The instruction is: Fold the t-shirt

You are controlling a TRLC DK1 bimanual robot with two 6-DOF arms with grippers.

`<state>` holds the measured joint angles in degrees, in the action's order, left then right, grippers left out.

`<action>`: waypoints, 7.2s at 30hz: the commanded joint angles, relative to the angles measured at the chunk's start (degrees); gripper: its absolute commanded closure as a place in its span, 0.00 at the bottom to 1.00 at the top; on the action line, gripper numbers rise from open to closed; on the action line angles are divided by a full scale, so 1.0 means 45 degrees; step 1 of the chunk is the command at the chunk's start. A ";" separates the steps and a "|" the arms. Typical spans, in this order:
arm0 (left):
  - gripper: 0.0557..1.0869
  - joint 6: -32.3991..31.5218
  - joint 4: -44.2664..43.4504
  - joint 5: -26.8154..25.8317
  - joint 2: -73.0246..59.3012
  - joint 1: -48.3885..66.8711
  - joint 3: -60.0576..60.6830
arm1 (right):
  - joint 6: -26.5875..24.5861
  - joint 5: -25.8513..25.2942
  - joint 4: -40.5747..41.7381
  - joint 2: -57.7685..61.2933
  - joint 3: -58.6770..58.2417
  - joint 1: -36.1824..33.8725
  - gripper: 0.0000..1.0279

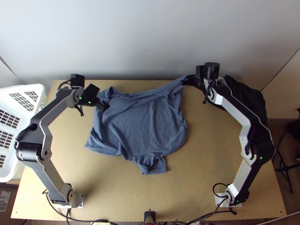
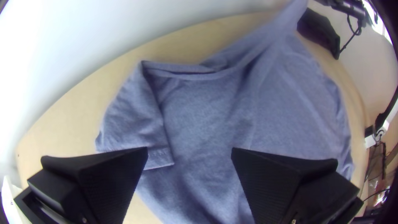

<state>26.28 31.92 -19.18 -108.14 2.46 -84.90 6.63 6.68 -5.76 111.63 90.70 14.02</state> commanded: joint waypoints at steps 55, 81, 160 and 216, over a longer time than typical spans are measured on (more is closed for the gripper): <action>0.27 -0.1095 -0.0688 0.3969 -0.2239 0.0430 -0.1406 | -0.0459 -0.0019 0.0167 -0.0237 0.0041 0.0283 0.97; 0.27 -0.2032 0.0582 0.3891 -0.2981 -0.0058 -0.3945 | -0.0869 -0.0351 0.0186 -0.0081 0.0002 0.0634 0.97; 0.97 -0.4161 0.2047 0.1704 -0.3802 -0.1738 -0.7617 | -0.1005 -0.1445 0.0342 -0.0647 0.0822 0.0595 0.97; 0.97 -1.1446 0.1031 -0.0230 1.6999 -0.2773 -0.3203 | 0.3213 0.0333 -1.1708 -1.3558 1.0256 0.1142 0.97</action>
<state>-25.32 33.36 -22.50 -37.06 -9.93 -95.66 20.84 8.01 -59.59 54.65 133.32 19.40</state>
